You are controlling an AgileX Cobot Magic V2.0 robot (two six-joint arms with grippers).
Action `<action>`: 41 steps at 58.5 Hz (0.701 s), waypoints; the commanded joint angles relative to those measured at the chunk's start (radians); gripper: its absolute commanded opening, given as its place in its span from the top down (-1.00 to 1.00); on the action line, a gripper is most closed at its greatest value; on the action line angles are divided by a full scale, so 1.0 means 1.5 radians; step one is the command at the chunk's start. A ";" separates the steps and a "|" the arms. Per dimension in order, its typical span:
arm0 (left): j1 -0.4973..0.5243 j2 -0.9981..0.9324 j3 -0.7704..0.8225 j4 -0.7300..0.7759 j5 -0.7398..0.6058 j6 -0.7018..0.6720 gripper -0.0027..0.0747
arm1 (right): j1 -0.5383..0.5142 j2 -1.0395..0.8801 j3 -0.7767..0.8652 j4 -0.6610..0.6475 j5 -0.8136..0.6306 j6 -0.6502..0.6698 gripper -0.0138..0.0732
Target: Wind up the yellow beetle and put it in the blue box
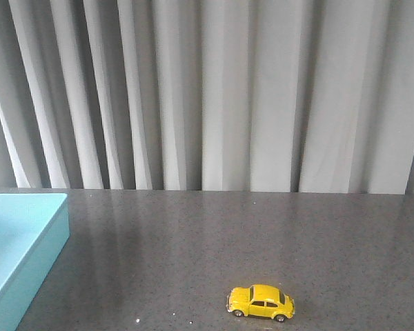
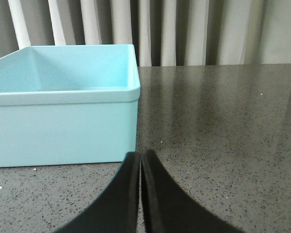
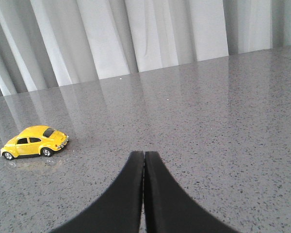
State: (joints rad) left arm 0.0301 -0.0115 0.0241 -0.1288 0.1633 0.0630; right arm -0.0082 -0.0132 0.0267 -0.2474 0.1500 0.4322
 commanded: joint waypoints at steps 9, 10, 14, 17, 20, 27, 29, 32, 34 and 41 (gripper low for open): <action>-0.005 0.003 -0.005 -0.004 -0.046 -0.005 0.94 | -0.004 -0.005 0.002 -0.006 -0.055 -0.003 0.70; -0.005 0.003 -0.005 -0.004 -0.046 -0.005 0.94 | -0.004 -0.005 0.002 -0.005 -0.056 -0.002 0.70; -0.005 0.003 -0.005 -0.004 -0.046 -0.005 0.94 | -0.004 -0.005 0.002 -0.003 -0.058 0.003 0.70; -0.005 0.003 -0.005 -0.004 -0.046 -0.005 0.94 | -0.004 -0.005 0.002 -0.001 -0.059 0.009 0.70; -0.005 0.003 -0.005 -0.004 -0.046 -0.005 0.94 | -0.004 -0.005 0.002 -0.001 -0.062 0.026 0.69; -0.005 0.003 -0.005 -0.004 -0.046 -0.005 0.94 | -0.004 -0.004 0.000 -0.001 -0.076 0.065 0.69; -0.005 0.003 -0.005 -0.004 -0.046 -0.005 0.94 | -0.004 -0.004 -0.005 -0.002 -0.082 0.070 0.69; -0.005 0.003 -0.005 -0.004 -0.046 -0.005 0.94 | -0.004 -0.004 -0.015 -0.002 -0.086 0.071 0.69; -0.005 0.003 -0.005 -0.004 -0.046 -0.005 0.94 | -0.004 -0.004 -0.026 -0.004 -0.085 0.069 0.69; -0.005 0.003 -0.005 -0.004 -0.046 -0.005 0.94 | -0.004 0.005 -0.069 -0.004 -0.074 0.067 0.68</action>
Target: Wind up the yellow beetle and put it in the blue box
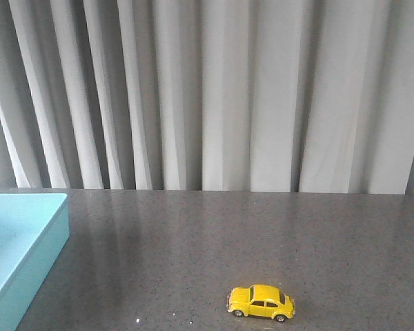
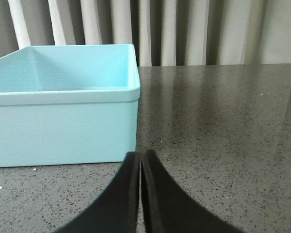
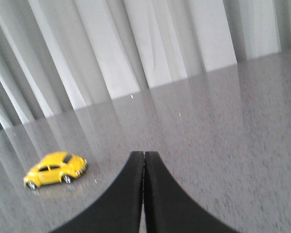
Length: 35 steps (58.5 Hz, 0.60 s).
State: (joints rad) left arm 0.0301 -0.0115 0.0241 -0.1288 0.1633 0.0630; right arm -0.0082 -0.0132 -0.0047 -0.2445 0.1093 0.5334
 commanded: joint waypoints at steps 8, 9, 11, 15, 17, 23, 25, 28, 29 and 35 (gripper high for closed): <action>-0.005 0.003 -0.005 -0.004 -0.046 -0.005 0.94 | -0.004 0.009 -0.077 -0.006 -0.087 0.000 0.68; -0.005 0.003 -0.005 -0.004 -0.046 -0.005 0.94 | -0.004 0.009 -0.079 -0.005 -0.102 0.002 0.68; -0.005 0.003 -0.005 -0.004 -0.046 -0.005 0.94 | -0.004 0.009 -0.082 -0.004 -0.118 0.005 0.68; -0.005 0.003 -0.005 -0.004 -0.046 -0.005 0.94 | -0.004 0.015 -0.103 -0.004 -0.096 0.015 0.67; -0.005 0.003 -0.005 -0.004 -0.046 -0.005 0.94 | -0.004 0.024 -0.122 -0.006 -0.066 0.015 0.65; -0.005 0.003 -0.005 -0.004 -0.046 -0.005 0.94 | -0.004 0.073 -0.194 -0.012 0.019 -0.008 0.52; -0.005 0.003 -0.005 -0.004 -0.046 -0.005 0.94 | -0.004 0.094 -0.222 -0.010 0.044 -0.022 0.45; -0.005 0.003 -0.005 -0.004 -0.046 -0.005 0.94 | -0.004 0.125 -0.261 -0.004 0.073 -0.041 0.32; -0.005 0.003 -0.005 -0.004 -0.046 -0.005 0.94 | -0.004 0.139 -0.278 -0.003 0.084 -0.048 0.26; -0.005 0.003 -0.005 -0.004 -0.046 -0.005 0.94 | -0.004 0.206 -0.349 -0.001 0.123 -0.076 -0.14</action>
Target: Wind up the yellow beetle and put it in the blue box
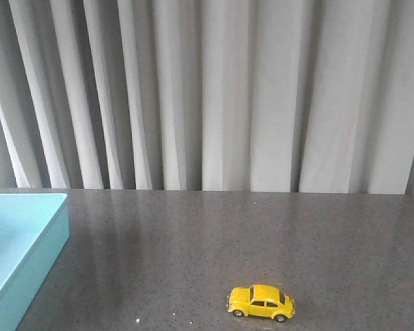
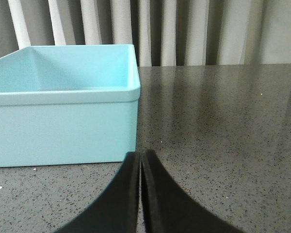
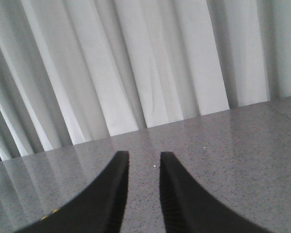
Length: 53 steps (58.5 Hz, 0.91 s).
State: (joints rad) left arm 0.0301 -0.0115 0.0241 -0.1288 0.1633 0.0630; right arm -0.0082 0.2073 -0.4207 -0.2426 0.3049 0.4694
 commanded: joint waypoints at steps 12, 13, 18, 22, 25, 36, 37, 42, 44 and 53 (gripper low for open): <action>-0.005 0.003 -0.005 -0.004 -0.046 -0.005 0.94 | -0.004 0.138 -0.105 -0.032 -0.095 -0.042 -0.65; -0.005 0.003 -0.005 -0.004 -0.046 -0.005 0.94 | -0.003 0.146 -0.109 -0.032 -0.096 -0.042 -0.65; -0.005 0.003 -0.005 -0.004 -0.046 -0.005 0.94 | -0.003 0.183 -0.144 -0.029 -0.062 -0.050 -0.65; -0.005 0.003 -0.005 -0.004 -0.046 -0.005 0.94 | -0.003 0.220 -0.202 -0.014 -0.015 -0.083 -0.65; -0.005 0.003 -0.005 -0.004 -0.046 -0.005 0.94 | -0.003 0.258 -0.266 0.016 0.022 -0.130 -0.65; -0.005 0.003 -0.005 -0.004 -0.046 -0.005 0.94 | -0.003 0.445 -0.558 0.222 0.271 -0.363 -0.65; -0.005 0.003 -0.005 -0.004 -0.046 -0.005 0.94 | -0.003 0.462 -0.582 0.238 0.293 -0.376 -0.65; -0.005 0.003 -0.005 -0.004 -0.046 -0.005 0.94 | -0.003 0.571 -0.721 0.326 0.412 -0.422 -0.65; -0.005 0.003 -0.005 -0.004 -0.046 -0.005 0.94 | -0.003 0.609 -0.767 0.354 0.449 -0.424 -0.65; -0.005 0.003 -0.005 -0.004 -0.046 -0.005 0.94 | -0.002 0.753 -0.912 0.391 0.543 -0.371 -0.63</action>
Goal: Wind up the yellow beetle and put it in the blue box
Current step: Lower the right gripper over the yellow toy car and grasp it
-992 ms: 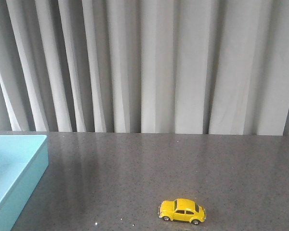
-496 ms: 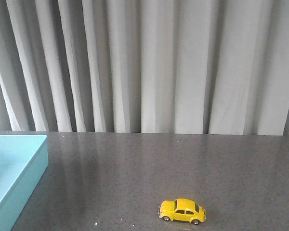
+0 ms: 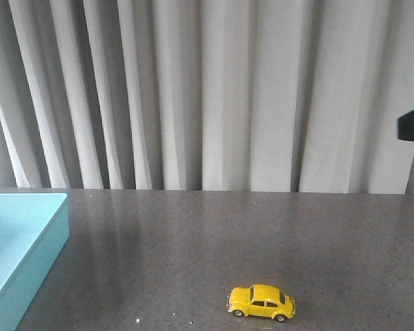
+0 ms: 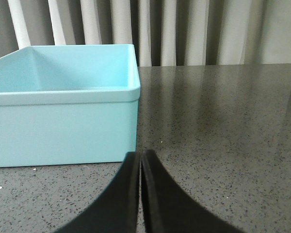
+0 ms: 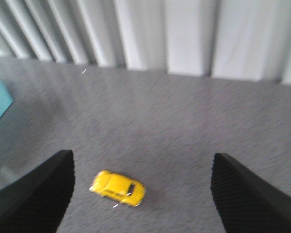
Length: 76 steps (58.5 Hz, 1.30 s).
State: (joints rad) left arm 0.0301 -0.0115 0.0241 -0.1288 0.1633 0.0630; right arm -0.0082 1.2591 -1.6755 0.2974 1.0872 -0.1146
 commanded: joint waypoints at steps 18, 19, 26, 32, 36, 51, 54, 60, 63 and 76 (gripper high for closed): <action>-0.005 0.003 -0.005 -0.004 -0.046 -0.005 0.94 | 0.156 0.225 -0.127 -0.078 0.052 0.158 -0.61; -0.005 0.003 -0.005 -0.004 -0.046 -0.005 0.94 | 0.166 0.231 -0.127 -0.094 0.048 0.172 -0.61; -0.005 0.003 -0.005 -0.004 -0.046 -0.005 0.94 | 0.212 0.283 -0.127 -0.168 0.029 0.253 -0.61; -0.005 0.003 -0.005 -0.004 -0.046 -0.005 0.94 | 0.244 0.329 -0.127 -0.204 0.016 0.285 -0.61; -0.005 0.003 -0.005 -0.004 -0.046 -0.005 0.94 | 0.257 0.357 -0.127 -0.218 0.013 0.299 -0.61; -0.005 0.003 -0.005 -0.004 -0.046 -0.005 0.94 | 0.267 0.430 -0.127 -0.258 0.009 0.356 -0.61; -0.005 0.003 -0.005 -0.004 -0.046 -0.005 0.94 | 0.267 0.440 -0.127 -0.268 0.006 0.368 -0.61; -0.005 0.003 -0.005 -0.004 -0.046 -0.005 0.94 | 0.267 0.460 -0.127 -0.281 0.004 0.378 -0.61; -0.005 0.003 -0.005 -0.004 -0.046 -0.005 0.94 | 0.267 0.470 -0.127 -0.281 0.005 0.380 -0.61; -0.005 0.003 -0.005 -0.004 -0.046 -0.005 0.94 | 0.267 0.503 -0.127 -0.281 -0.002 0.386 -0.61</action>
State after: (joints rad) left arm 0.0301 -0.0115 0.0241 -0.1288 0.1633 0.0630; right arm 0.3941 2.0547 -1.8317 -0.1021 1.1190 0.4609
